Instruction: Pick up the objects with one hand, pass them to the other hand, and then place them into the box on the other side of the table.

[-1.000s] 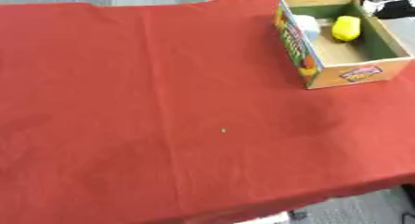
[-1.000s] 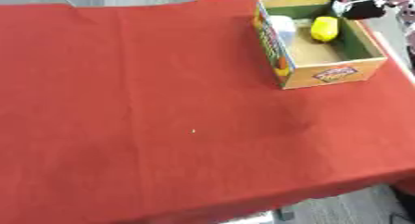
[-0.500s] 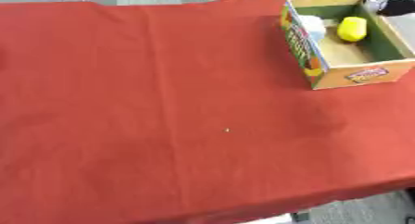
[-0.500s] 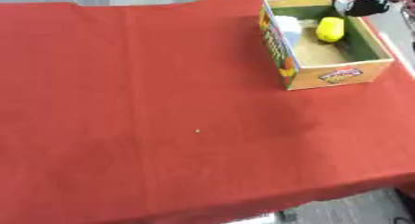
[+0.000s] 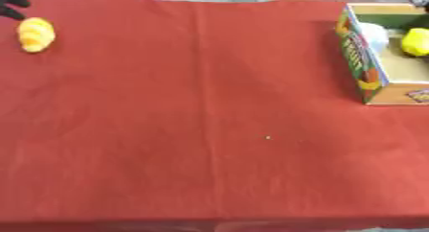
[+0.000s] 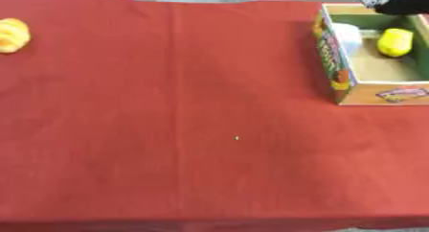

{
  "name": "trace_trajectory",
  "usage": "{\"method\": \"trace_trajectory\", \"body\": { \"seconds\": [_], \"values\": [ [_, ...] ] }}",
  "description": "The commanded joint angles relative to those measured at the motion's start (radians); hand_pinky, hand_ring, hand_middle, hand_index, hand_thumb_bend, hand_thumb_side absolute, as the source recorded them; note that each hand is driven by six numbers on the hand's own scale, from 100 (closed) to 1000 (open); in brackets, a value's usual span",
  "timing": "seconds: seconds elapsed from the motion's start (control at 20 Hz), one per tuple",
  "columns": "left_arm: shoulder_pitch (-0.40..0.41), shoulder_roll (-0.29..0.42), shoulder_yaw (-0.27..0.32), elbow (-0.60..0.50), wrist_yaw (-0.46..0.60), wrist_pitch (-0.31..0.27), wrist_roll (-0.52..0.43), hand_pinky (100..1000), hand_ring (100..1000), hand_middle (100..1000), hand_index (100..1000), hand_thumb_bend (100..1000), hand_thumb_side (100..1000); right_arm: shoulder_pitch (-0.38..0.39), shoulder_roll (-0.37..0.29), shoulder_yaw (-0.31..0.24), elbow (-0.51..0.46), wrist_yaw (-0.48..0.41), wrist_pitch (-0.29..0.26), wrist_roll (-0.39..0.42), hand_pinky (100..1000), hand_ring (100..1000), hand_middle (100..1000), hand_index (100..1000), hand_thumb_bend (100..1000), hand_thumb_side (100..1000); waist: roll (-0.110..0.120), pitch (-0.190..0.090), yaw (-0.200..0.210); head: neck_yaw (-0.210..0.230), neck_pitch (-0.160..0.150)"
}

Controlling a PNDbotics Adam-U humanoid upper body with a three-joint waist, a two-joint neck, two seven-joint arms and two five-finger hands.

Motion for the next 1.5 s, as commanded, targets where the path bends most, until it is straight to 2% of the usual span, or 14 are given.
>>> {"method": "trace_trajectory", "body": {
  "seconds": [0.05,0.15,0.4,0.65,0.8,1.05,1.5],
  "values": [
    [-0.060,0.092,-0.021,0.086,-0.168,-0.034,0.060,762,766,739,911,410,620,-0.011,0.042,0.010,-0.132,-0.014,-0.008,0.033,970,953,1000,1000,100,357,0.021,-0.015,-0.005,0.095,-0.021],
    [-0.107,0.116,-0.049,0.166,-0.285,-0.045,0.093,772,770,747,913,455,571,-0.019,0.084,0.024,-0.150,-0.013,-0.037,0.043,968,948,1000,1000,100,350,0.023,-0.017,-0.012,0.135,-0.023],
    [-0.232,0.134,-0.116,0.382,-0.610,-0.046,0.179,787,771,763,903,586,464,-0.029,0.181,0.062,-0.156,-0.005,-0.108,0.054,964,940,1000,1000,100,305,0.023,-0.026,-0.033,0.197,-0.013],
    [-0.321,0.075,-0.118,0.595,-0.811,0.019,0.246,768,755,746,879,556,438,-0.022,0.241,0.083,-0.156,-0.013,-0.132,0.069,962,930,996,1000,100,251,0.018,-0.031,-0.048,0.226,-0.011],
    [-0.352,0.027,-0.088,0.707,-0.850,0.078,0.282,739,733,716,848,496,476,-0.014,0.260,0.088,-0.156,-0.019,-0.135,0.082,960,925,991,1000,100,226,0.014,-0.030,-0.056,0.231,-0.010],
    [-0.368,-0.019,-0.054,0.804,-0.848,0.175,0.344,718,713,691,823,422,455,-0.011,0.271,0.095,-0.156,-0.026,-0.137,0.097,960,923,988,1000,100,211,0.012,-0.027,-0.064,0.233,-0.012],
    [-0.376,-0.035,-0.028,0.911,-0.885,0.264,0.407,706,700,677,814,383,413,-0.007,0.276,0.096,-0.156,-0.045,-0.138,0.109,959,917,980,1000,100,184,0.015,-0.025,-0.070,0.238,-0.018]
  ]
}}
